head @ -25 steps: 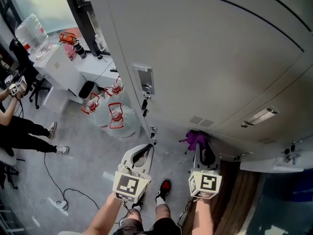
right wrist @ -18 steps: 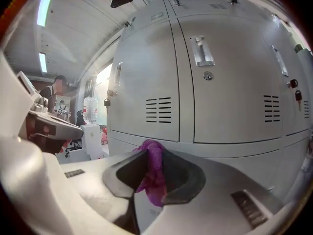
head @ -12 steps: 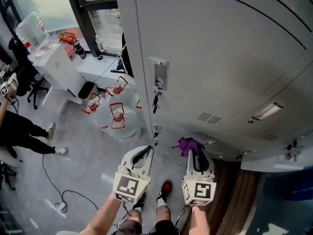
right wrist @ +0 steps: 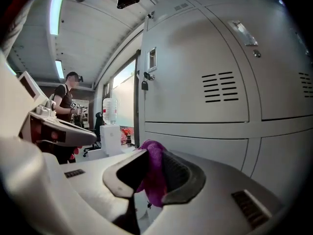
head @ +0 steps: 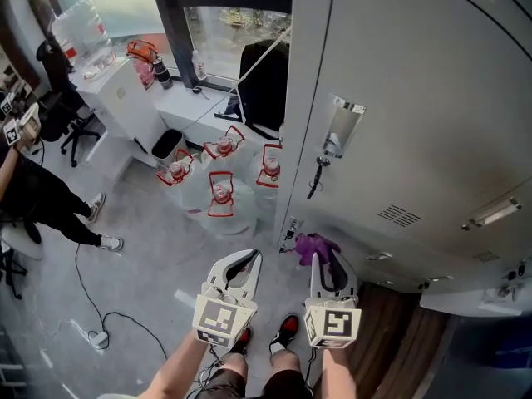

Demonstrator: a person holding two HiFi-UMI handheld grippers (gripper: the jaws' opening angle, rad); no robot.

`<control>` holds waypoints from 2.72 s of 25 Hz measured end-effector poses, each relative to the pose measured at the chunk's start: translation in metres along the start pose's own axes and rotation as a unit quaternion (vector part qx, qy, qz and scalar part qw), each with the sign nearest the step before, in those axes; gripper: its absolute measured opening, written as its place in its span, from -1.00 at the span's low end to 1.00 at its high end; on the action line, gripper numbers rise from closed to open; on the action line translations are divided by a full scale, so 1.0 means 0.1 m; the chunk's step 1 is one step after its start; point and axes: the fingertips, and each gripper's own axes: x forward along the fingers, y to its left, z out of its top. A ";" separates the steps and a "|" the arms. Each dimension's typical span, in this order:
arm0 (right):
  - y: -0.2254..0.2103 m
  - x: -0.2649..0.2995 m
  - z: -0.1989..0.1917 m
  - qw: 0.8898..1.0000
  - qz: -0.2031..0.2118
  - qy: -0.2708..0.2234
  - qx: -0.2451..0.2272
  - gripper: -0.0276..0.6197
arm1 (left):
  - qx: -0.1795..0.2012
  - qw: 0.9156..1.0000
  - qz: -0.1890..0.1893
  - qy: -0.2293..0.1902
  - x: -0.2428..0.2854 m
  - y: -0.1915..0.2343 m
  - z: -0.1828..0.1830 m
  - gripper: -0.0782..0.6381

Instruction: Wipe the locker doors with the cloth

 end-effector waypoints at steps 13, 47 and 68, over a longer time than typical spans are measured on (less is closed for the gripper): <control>0.36 0.76 -0.17 0.998 0.061 -0.008 -0.022 -0.61 | -0.023 0.998 0.060 -0.008 0.02 0.53 -0.34 -0.70; -0.14 0.81 -0.34 1.000 0.016 0.000 -0.016 -0.63 | -0.012 0.999 0.049 -0.012 0.35 0.37 -0.38 -0.71; -1.14 0.08 -0.52 0.995 -0.100 0.010 0.000 -0.63 | 0.017 0.999 -0.048 -0.006 0.75 -0.49 -0.27 -0.71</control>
